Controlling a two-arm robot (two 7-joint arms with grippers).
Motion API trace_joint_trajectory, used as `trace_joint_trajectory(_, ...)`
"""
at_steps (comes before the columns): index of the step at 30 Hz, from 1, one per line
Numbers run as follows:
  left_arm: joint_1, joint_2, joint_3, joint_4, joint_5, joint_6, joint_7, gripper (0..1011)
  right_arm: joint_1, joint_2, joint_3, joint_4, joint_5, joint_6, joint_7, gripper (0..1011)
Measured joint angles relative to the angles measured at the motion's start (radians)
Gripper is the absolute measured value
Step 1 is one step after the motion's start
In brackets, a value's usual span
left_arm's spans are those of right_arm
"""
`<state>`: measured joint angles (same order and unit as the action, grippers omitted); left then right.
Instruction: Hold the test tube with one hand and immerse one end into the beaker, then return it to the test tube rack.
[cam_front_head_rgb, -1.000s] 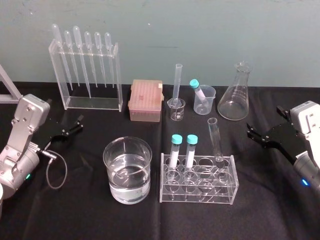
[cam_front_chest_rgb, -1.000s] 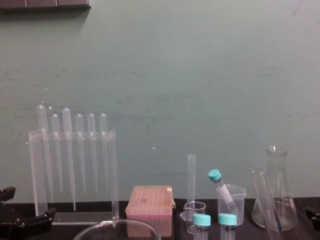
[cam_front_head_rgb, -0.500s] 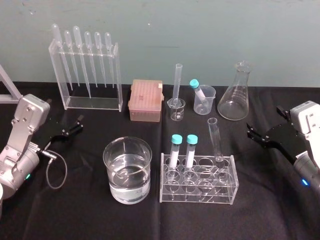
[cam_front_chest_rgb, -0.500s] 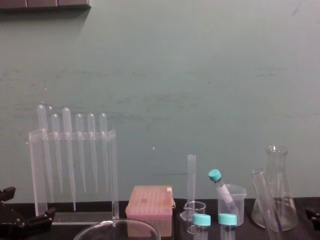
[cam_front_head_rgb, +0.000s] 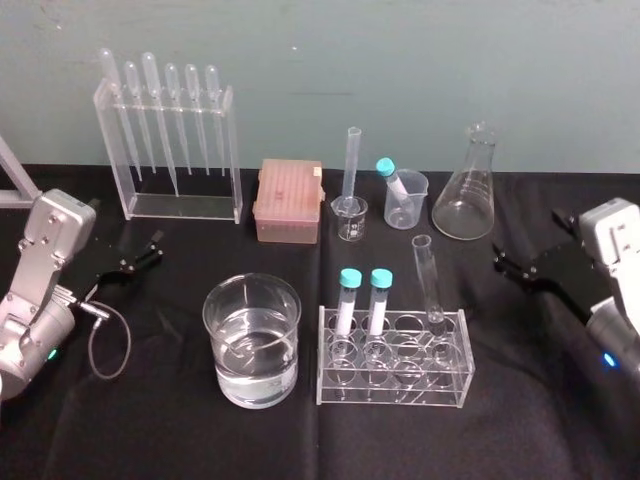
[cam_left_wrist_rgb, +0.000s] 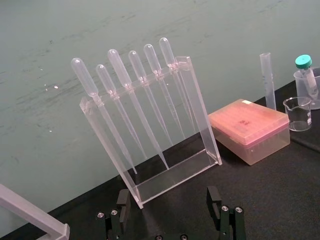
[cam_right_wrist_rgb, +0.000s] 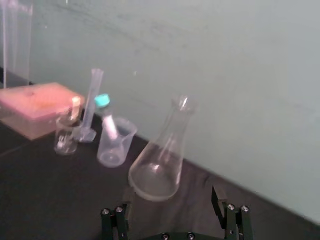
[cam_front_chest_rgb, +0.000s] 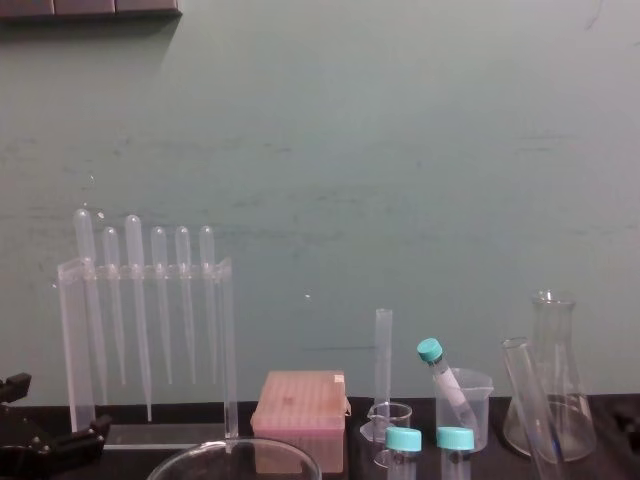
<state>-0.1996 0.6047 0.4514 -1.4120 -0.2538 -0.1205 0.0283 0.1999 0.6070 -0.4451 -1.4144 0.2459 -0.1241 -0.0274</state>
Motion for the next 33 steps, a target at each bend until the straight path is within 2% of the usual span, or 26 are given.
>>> trace_joint_trajectory(4,0.000,0.000,0.000,0.000,0.000,0.000,0.000,1000,0.009,0.005,0.018,-0.019,-0.022,-0.034,0.001,1000)
trace_joint_trajectory(7,0.000,0.000,0.000,0.000,0.000,0.000,0.000,1000,0.030,0.003,0.035,-0.046,-0.049,-0.092,0.004,1000)
trace_joint_trajectory(11,0.000,0.000,0.000,0.000,0.000,0.000,0.000,1000,0.052,-0.005,0.043,-0.066,-0.069,-0.141,0.009,1000)
trace_joint_trajectory(13,0.000,0.000,0.000,0.000,0.000,0.000,0.000,1000,0.076,-0.016,0.044,-0.084,-0.085,-0.187,0.029,1000)
trace_joint_trajectory(18,0.000,0.000,0.000,0.000,0.000,0.000,0.000,1000,0.103,-0.035,0.039,-0.100,-0.085,-0.244,0.075,1000)
trace_joint_trajectory(23,0.000,0.000,0.000,0.000,0.000,0.000,0.000,1000,0.107,-0.052,0.035,-0.109,-0.044,-0.301,0.134,1000)
trace_joint_trajectory(25,0.000,0.000,0.000,0.000,0.000,0.000,0.000,1000,0.102,-0.060,0.033,-0.115,-0.006,-0.326,0.170,1000)
trace_joint_trajectory(33,0.000,0.000,0.000,0.000,0.000,0.000,0.000,1000,0.065,-0.069,0.033,-0.158,0.096,-0.345,0.258,1000)
